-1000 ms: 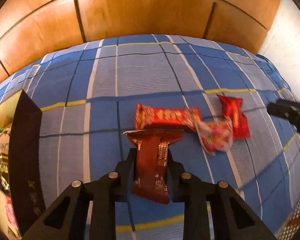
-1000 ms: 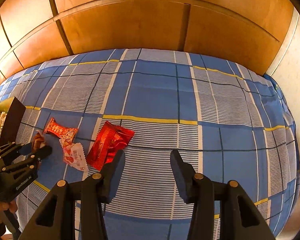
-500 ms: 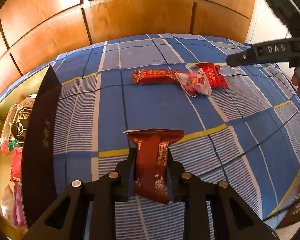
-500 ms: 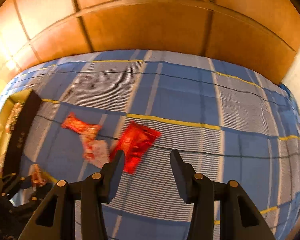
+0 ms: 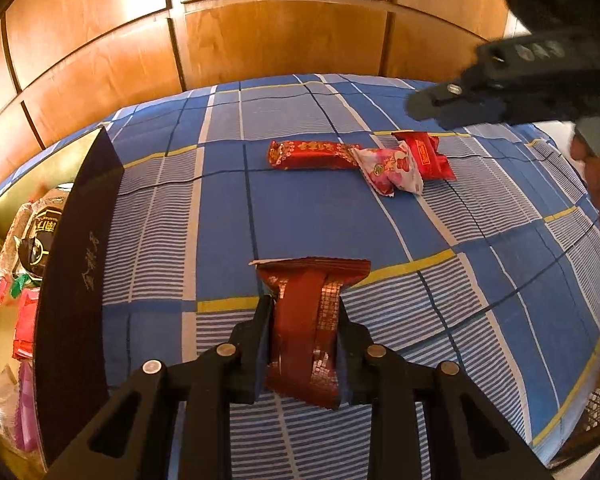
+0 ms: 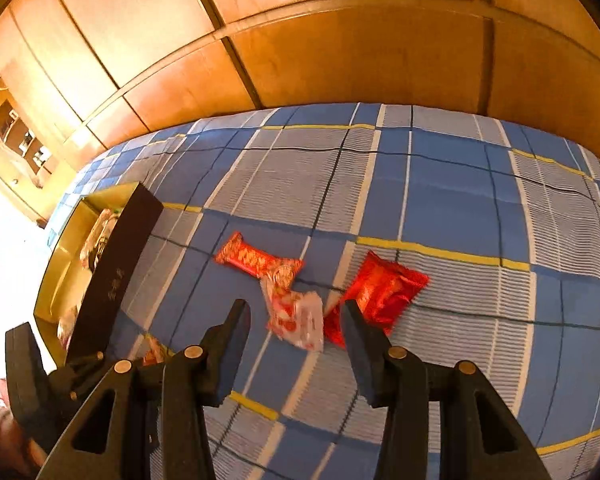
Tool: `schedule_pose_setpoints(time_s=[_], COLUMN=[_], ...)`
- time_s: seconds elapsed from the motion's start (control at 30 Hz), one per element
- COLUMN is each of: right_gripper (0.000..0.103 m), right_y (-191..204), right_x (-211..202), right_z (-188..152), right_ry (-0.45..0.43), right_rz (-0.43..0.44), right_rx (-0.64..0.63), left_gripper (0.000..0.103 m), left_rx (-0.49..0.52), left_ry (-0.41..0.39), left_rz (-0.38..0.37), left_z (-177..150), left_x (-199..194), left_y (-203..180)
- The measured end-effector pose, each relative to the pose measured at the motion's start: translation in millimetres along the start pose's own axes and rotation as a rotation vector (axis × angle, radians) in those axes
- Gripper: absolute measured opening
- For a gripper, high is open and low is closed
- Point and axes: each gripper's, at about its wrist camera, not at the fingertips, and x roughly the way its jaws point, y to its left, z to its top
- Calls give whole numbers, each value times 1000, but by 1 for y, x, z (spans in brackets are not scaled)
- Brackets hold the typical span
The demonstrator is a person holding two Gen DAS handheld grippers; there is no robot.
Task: Organize snacks
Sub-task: 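Hold the brown-red packet in the left gripper while the right tool moves toward the red packets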
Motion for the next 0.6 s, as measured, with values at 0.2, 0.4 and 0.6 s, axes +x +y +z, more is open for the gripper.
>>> schedule_pose_setpoints(time_s=[0.2,0.4,0.6], right_gripper=[47,47,48], right_y=[10,24,22], right_x=[36,57,30], right_z=[28,15,-22], right_ry=[56,199,257], right_rz=[42,76,122], right_rx=[25,9,-27], left_gripper=[29,29,29], left_rx=[-4,-25,-39], left_ry=[-2,8,5], left_rz=[-18,-56,-80], left_z=[0,2,2], left_x=[0,1,2], left_y=[3,9,11])
